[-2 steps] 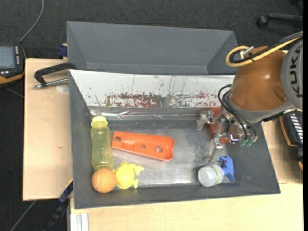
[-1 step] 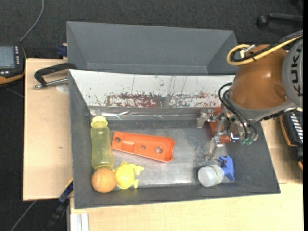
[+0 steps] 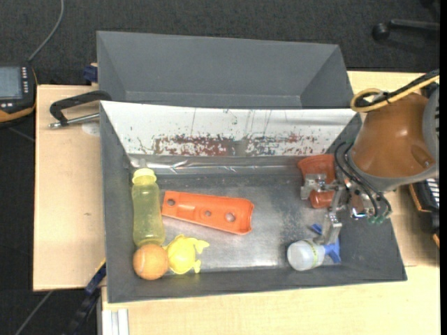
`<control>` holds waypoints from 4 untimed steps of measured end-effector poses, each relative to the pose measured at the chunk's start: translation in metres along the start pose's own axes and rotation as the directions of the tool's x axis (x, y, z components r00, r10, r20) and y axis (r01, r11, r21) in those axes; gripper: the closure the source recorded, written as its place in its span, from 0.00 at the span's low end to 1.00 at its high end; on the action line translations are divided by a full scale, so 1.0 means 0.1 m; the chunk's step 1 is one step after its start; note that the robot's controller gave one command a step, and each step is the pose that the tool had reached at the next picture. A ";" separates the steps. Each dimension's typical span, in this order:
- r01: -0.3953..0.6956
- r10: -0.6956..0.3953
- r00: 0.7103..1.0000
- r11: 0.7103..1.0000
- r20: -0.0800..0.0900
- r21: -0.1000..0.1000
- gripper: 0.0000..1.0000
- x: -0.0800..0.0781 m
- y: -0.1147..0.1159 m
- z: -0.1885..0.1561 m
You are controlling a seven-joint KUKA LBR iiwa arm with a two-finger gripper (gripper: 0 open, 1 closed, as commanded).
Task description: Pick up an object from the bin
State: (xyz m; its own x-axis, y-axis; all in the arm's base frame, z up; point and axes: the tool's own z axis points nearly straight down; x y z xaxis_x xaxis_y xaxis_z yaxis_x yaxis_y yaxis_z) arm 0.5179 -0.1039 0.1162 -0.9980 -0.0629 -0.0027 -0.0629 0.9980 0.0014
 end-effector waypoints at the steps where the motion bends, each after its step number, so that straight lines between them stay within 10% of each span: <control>1: -0.017 0.017 1.000 1.000 -0.004 0.003 0.00 0.03 0.01 0.29; 2: 0.114 -0.114 0.993 0.993 0.005 0.000 0.00 0.22 0.25 0.43; 3: 0.463 -0.463 0.886 0.886 0.002 0.005 1.00 0.06 -0.21 0.45; 4: 0.462 -0.462 0.887 0.887 0.002 0.005 1.00 0.06 -0.21 0.45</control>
Offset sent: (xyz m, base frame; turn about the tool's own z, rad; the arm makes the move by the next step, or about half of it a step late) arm -0.0273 0.0234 -0.0462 -0.1156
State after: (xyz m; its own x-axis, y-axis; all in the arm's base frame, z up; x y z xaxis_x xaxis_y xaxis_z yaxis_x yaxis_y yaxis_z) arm 0.5132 -0.1248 0.0715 -0.8558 -0.5173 -0.0046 -0.5173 0.8558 -0.0046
